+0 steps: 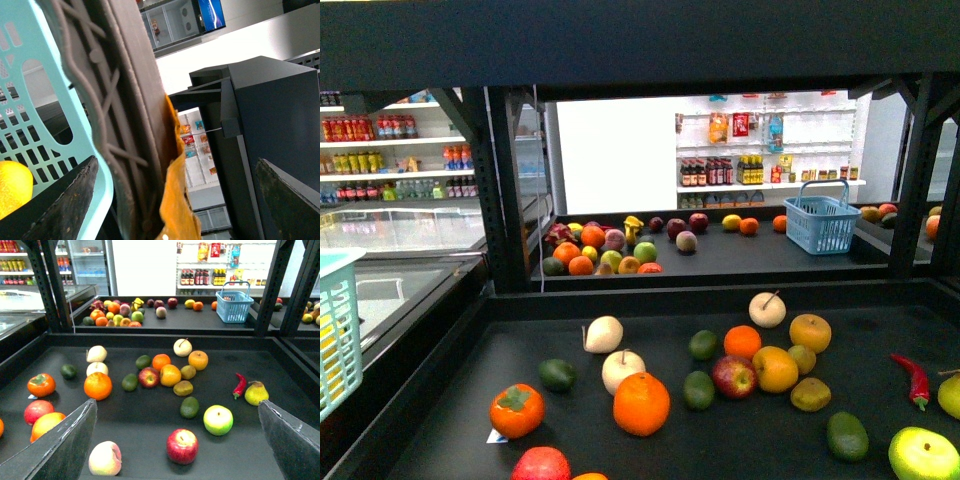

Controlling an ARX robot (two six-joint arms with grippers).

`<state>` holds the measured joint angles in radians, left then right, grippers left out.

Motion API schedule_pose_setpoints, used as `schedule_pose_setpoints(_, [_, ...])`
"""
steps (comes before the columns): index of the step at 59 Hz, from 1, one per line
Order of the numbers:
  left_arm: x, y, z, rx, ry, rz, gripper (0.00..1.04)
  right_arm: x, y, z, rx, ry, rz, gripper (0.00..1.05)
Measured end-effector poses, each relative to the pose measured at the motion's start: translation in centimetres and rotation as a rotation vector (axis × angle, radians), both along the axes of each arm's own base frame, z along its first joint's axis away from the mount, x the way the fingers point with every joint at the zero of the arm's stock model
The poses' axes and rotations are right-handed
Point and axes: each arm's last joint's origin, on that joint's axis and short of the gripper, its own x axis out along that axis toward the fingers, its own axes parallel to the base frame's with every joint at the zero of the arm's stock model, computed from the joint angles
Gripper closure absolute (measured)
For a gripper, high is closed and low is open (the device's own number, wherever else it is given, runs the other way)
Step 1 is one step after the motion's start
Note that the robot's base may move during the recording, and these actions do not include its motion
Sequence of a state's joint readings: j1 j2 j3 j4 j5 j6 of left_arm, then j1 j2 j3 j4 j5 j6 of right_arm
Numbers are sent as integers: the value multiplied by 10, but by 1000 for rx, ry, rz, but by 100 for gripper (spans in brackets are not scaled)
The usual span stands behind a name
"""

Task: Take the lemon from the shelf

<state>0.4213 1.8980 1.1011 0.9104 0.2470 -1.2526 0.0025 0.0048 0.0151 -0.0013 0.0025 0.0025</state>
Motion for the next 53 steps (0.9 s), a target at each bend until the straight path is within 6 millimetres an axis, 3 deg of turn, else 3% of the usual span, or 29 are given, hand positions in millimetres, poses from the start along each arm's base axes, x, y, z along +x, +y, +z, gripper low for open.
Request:
schedule_pose_setpoints(19, [-29,-8,19,29,46,12,8,0,0,0,0,0,0,7])
schedule_pose_setpoints(29, [-55,-23,35,129,136,80,8,0,0,0,0,0,0,7])
schedule_pose_setpoints(42, [-113,-76,73,507,287,201,8,0,0,0,0,0,0,7])
schedule_pose_setpoints(53, [-163,-133,67,813,407,220,8,0,0,0,0,0,0,7])
